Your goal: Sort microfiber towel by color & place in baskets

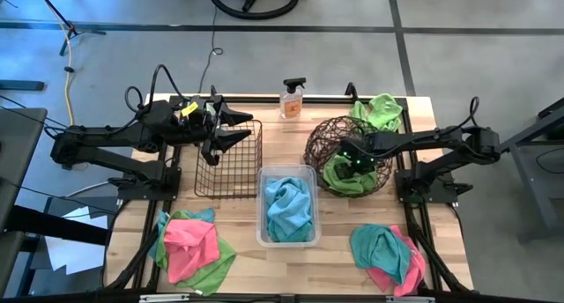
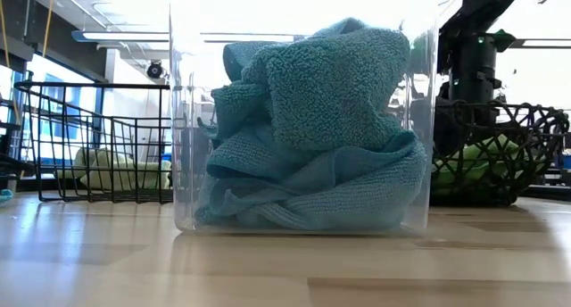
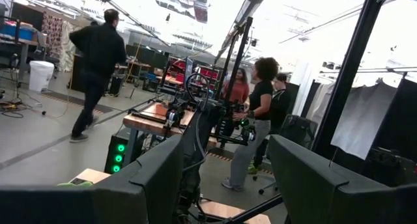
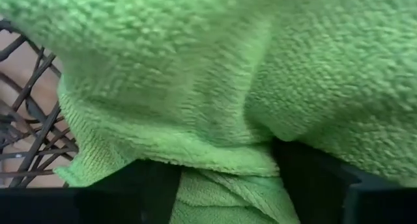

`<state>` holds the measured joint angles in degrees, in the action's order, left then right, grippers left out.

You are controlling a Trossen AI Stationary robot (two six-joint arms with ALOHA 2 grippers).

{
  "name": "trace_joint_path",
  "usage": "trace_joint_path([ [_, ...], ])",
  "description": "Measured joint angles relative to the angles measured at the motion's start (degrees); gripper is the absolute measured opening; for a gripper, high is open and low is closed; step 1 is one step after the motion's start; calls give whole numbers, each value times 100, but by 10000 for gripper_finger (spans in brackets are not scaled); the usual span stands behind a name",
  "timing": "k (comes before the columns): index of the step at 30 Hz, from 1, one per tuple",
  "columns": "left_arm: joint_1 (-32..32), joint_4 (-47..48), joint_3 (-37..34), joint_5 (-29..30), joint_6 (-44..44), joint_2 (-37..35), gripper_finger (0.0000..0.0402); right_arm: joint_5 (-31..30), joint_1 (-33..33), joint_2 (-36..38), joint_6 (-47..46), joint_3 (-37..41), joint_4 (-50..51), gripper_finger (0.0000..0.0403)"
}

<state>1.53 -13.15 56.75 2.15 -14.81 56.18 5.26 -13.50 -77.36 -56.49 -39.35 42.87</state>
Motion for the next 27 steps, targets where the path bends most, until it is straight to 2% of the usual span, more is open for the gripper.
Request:
trace_joint_path([
  [3,0,0,0,0,0,0,216,144,-2,0,42,-20,33,263],
  [7,0,1,0,0,33,0,216,208,-2,-11,264,-335,359,266],
  [16,1,4,0,-2,52,0,216,165,2,-11,1162,-1943,1861,266],
  [23,-1,4,0,-2,55,0,216,-240,2,-7,1717,-3172,2797,266],
  [27,1,4,0,-2,279,0,216,-876,64,155,1727,-3587,3155,266],
])
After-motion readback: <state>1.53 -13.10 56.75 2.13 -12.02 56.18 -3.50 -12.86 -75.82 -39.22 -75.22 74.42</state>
